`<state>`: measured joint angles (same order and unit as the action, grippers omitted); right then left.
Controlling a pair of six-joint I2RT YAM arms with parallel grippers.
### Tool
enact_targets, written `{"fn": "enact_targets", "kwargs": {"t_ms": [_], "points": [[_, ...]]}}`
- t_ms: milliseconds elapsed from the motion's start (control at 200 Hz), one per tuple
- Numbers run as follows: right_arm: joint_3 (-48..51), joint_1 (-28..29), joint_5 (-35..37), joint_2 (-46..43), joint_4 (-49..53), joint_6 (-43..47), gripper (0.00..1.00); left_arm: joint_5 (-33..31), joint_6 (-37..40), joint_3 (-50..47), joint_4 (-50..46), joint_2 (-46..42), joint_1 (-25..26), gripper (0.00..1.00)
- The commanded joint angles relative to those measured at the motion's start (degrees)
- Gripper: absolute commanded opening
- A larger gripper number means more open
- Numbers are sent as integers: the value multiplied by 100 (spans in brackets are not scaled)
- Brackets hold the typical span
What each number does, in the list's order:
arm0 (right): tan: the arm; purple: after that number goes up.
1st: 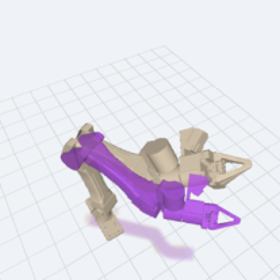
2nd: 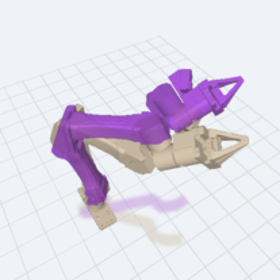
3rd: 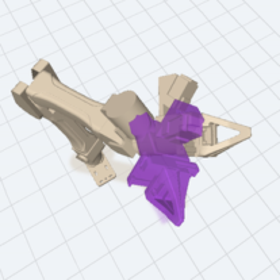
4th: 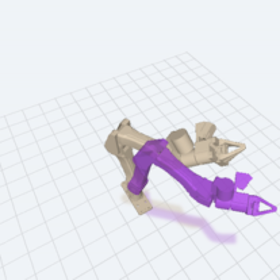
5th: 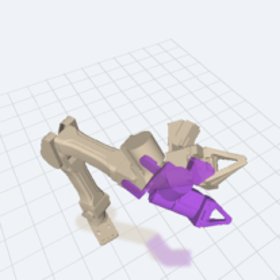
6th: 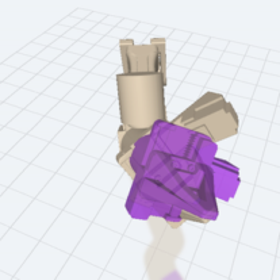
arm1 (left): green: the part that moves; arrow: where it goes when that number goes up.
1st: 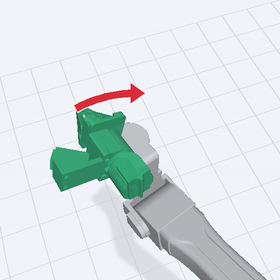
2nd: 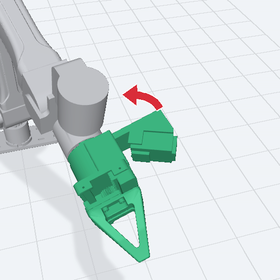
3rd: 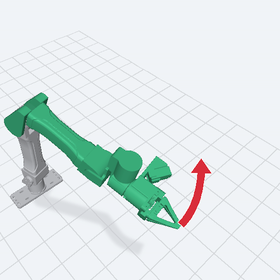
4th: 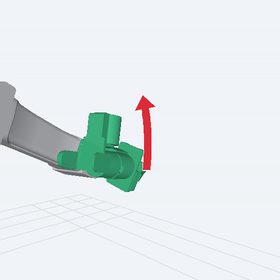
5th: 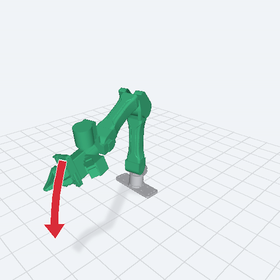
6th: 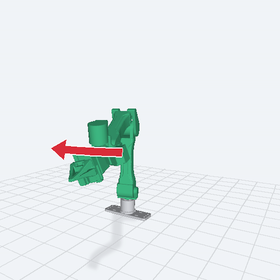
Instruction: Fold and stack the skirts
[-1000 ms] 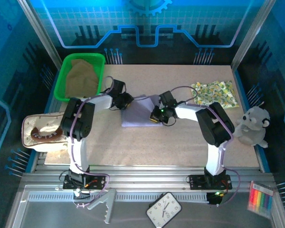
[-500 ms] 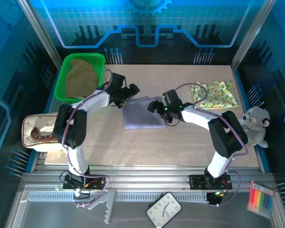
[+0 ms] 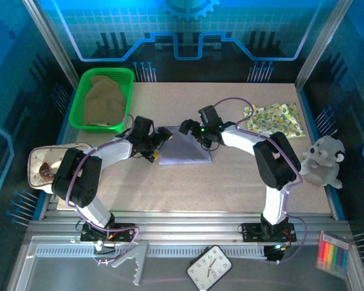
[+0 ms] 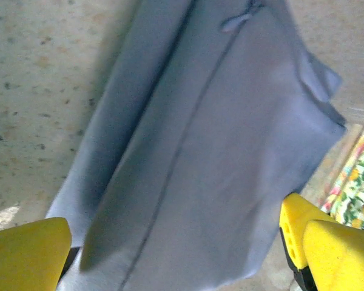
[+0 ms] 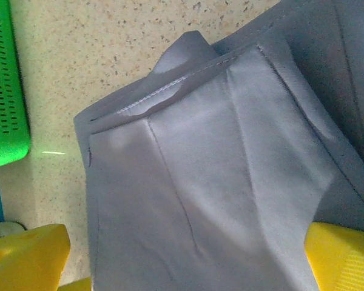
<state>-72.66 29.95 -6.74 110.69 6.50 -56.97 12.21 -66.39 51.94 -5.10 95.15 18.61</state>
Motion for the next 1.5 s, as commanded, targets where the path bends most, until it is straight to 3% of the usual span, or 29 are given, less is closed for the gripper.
{"fn": "enact_targets", "kwargs": {"t_ms": [0,175,285,380,480,670,1115,1495], "points": [[-329,12,-101,284,184,84,100,-92,-234,-132,370,209,50,99],[-330,-158,-376,160,178,674,100,-140,-148,-255,176,291,12,99],[-446,-219,-68,-272,971,1728,100,-458,220,30,-436,-247,19,99],[-384,-444,-303,-420,1380,2116,100,-714,649,402,-986,-634,18,99],[-179,-714,-427,-515,1477,2084,100,-295,736,637,-885,-720,60,99],[400,-1067,-470,-829,888,1650,100,545,208,805,6,-228,407,99],[534,-1229,-1837,-481,774,1886,100,389,264,615,-241,858,298,99],[431,-1277,-2298,-46,1152,2191,97,374,229,272,-144,1109,293,99]]}}
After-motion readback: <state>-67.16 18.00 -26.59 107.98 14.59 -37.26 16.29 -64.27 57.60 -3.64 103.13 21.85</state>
